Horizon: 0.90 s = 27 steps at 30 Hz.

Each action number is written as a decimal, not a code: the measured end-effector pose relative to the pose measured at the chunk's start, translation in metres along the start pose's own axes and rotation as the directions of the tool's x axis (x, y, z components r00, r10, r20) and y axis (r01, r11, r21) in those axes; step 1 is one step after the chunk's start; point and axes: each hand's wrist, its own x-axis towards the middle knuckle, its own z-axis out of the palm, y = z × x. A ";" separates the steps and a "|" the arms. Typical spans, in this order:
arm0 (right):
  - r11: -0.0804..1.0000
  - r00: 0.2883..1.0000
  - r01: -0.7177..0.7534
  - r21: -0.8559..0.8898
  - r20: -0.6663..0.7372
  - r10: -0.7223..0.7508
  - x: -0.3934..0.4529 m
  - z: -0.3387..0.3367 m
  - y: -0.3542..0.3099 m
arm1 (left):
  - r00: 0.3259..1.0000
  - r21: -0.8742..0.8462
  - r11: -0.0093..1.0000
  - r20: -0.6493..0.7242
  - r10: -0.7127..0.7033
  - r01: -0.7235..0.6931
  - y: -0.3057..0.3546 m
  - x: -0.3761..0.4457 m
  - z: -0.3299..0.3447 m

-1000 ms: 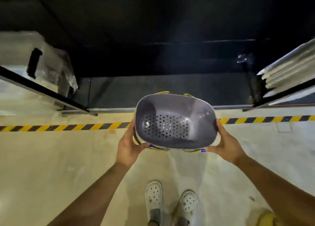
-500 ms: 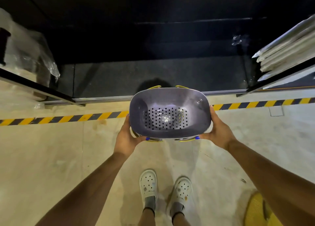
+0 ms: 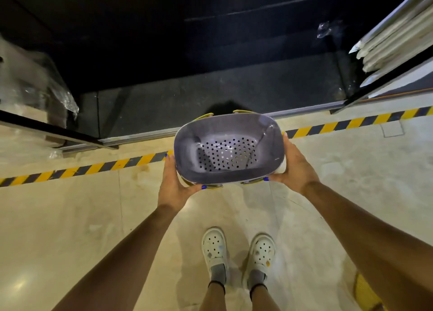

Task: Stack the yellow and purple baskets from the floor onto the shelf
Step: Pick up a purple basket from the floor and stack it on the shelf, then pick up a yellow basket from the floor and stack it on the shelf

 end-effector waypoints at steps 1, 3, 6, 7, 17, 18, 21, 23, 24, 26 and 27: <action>0.997 0.999 -0.028 -0.076 -0.040 0.025 -0.004 -0.001 -0.002 | 0.999 0.032 0.999 -0.004 0.031 -0.031 0.008 -0.001 -0.004; 0.948 0.993 -0.070 -0.311 -0.113 0.036 -0.015 -0.008 -0.002 | 0.994 0.174 0.979 0.000 0.107 -0.105 0.027 0.001 -0.012; 0.894 0.977 -0.097 -0.437 -0.214 0.001 -0.042 -0.029 0.000 | 0.966 0.453 0.854 0.081 0.245 -0.255 0.070 0.010 -0.015; 0.896 0.968 -0.116 -0.428 -0.251 0.005 -0.053 -0.039 0.001 | 0.948 0.500 0.807 0.123 0.292 -0.313 0.092 0.013 -0.012; 0.818 0.693 -0.561 -0.125 -0.612 0.381 -0.238 -0.168 0.079 | 0.374 0.435 0.005 0.770 0.517 -0.901 0.339 -0.043 0.151; 0.792 0.643 -0.606 -0.071 -0.629 0.436 -0.260 -0.177 0.092 | 0.306 0.377 -0.042 0.806 0.507 -0.925 0.359 -0.059 0.176; 0.683 0.489 -0.726 0.085 -0.634 0.599 -0.327 -0.185 0.133 | 0.113 0.209 -0.156 0.872 0.475 -0.965 0.401 -0.119 0.257; 0.609 0.373 -0.768 0.199 -0.633 0.678 -0.369 -0.182 0.165 | -0.007 0.101 -0.237 0.908 0.418 -0.966 0.414 -0.161 0.312; 0.574 0.321 -0.777 0.257 -0.623 0.713 -0.390 -0.178 0.181 | -0.056 0.056 -0.276 0.922 0.382 -0.959 0.416 -0.181 0.339; 0.496 0.227 -0.795 0.348 -0.588 0.776 -0.431 -0.166 0.214 | -0.138 -0.025 -0.335 0.938 0.317 -0.942 0.414 -0.218 0.390; 0.453 0.191 -0.807 0.378 -0.559 0.807 -0.450 -0.157 0.229 | -0.177 -0.069 -0.357 0.944 0.280 -0.932 0.412 -0.235 0.414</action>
